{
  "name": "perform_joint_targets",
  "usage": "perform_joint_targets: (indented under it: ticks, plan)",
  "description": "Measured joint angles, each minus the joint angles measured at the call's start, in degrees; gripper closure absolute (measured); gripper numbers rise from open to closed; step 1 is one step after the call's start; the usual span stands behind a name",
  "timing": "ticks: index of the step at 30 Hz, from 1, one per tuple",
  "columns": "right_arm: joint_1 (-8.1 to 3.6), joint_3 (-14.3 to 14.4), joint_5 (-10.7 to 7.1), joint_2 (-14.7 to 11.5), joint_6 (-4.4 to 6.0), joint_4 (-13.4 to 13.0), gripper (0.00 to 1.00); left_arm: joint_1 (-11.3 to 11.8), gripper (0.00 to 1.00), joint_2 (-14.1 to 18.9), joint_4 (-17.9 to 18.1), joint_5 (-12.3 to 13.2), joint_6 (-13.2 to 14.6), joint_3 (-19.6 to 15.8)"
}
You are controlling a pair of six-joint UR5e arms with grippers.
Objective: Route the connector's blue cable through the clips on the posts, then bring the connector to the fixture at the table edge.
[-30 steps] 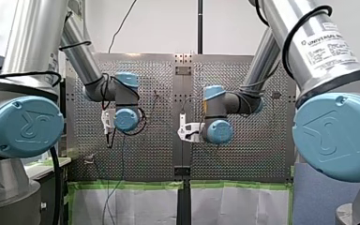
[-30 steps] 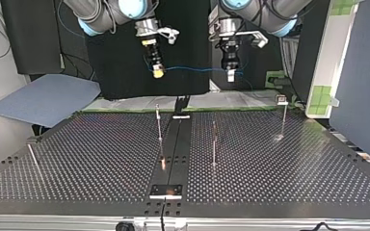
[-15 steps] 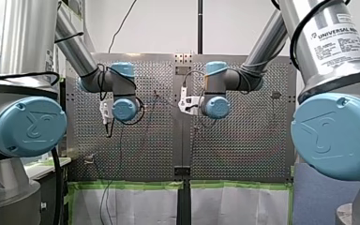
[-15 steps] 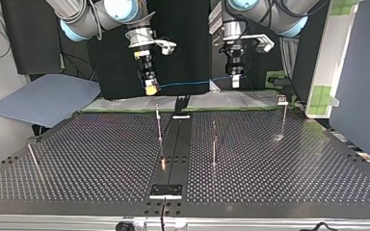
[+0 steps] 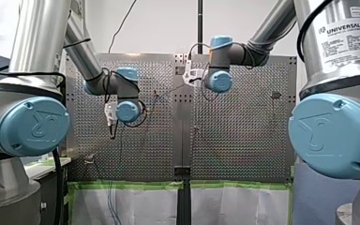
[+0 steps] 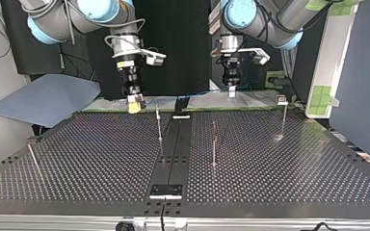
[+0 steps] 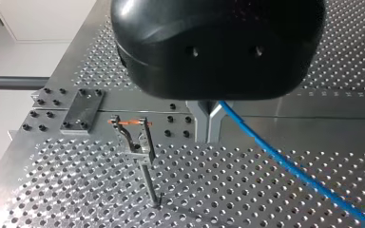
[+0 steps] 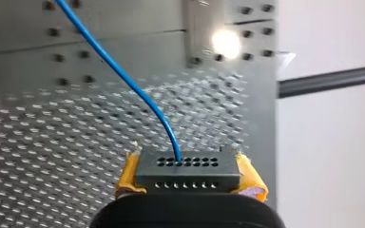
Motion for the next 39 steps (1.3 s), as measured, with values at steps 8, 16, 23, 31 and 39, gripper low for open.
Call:
perform_joint_targets:
  ticks: [8,16,23,31,39]
  plan:
    - [-1.69,-0.44,-0.07,-2.20,0.02,2.02,1.00,0.90,1.00,-0.08,-2.36,0.78,-0.78,3.50]
    - [-2.58,-0.43,0.02,0.11,-0.06,3.69,1.00,2.33,1.00,-0.09,-3.25,0.87,-1.07,4.94]
    - [-2.89,-0.44,-0.65,3.07,0.01,2.74,1.00,3.57,1.00,-0.12,-4.44,1.54,-1.14,6.24]
    - [-3.84,-0.46,-3.47,3.80,0.52,1.91,1.00,5.19,1.00,-0.15,-6.44,4.12,-1.07,8.89]
    - [-4.75,-0.76,-5.82,4.03,1.14,0.92,1.00,6.38,1.00,-0.15,-7.90,5.79,-0.99,10.79]
